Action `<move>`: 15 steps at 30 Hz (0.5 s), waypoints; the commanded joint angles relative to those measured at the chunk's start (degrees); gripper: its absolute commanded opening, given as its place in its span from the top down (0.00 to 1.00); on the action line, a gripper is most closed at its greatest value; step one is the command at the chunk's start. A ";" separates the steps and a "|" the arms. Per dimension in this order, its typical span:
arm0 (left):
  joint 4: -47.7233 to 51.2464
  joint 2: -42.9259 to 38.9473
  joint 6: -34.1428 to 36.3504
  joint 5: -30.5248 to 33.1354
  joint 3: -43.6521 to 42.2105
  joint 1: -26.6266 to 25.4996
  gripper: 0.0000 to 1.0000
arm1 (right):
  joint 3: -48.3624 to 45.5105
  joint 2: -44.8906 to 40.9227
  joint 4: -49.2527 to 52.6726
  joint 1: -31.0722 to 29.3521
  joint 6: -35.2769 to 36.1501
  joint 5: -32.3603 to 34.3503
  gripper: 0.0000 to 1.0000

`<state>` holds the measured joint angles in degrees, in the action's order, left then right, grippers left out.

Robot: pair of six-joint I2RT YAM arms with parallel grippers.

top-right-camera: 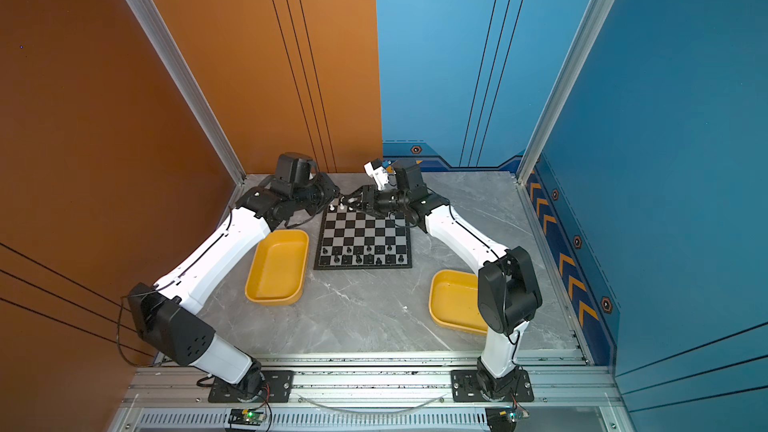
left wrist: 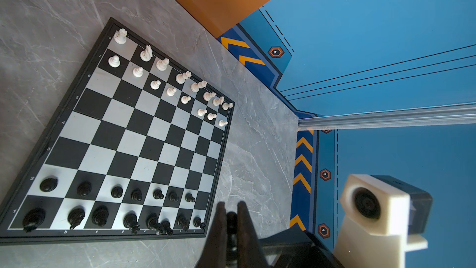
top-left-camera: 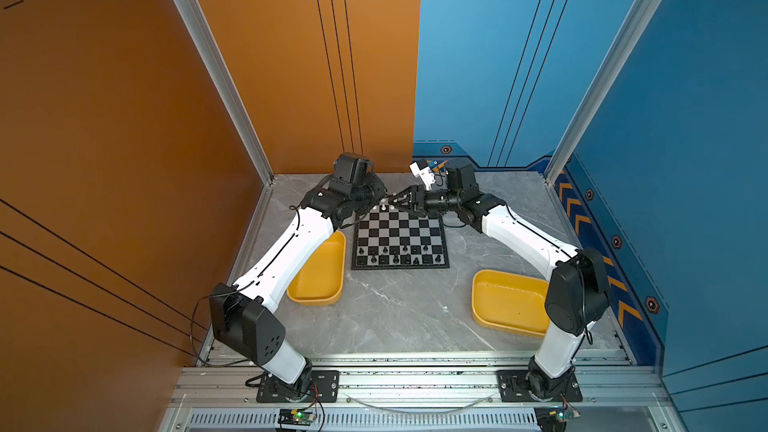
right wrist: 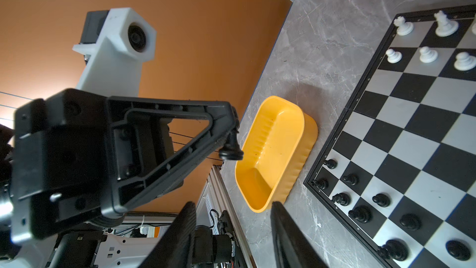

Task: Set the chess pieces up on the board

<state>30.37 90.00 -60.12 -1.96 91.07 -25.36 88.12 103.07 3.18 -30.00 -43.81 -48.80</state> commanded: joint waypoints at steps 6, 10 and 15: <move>-1.58 -1.77 -1.58 -0.83 -1.86 -0.71 1.00 | 4.07 1.92 -0.51 -0.92 1.29 1.99 0.54; -1.65 -1.73 -1.93 -1.57 -2.21 -0.76 1.00 | 4.91 2.69 -0.26 -1.18 1.43 2.46 0.55; -1.91 -2.02 -2.08 -2.32 -2.30 -0.66 1.00 | 5.74 3.25 1.41 -1.60 2.84 3.33 0.57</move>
<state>29.65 89.62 -61.82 -2.63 89.30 -25.63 91.68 105.14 3.40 -30.83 -43.09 -46.76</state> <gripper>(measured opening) 0.084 0.432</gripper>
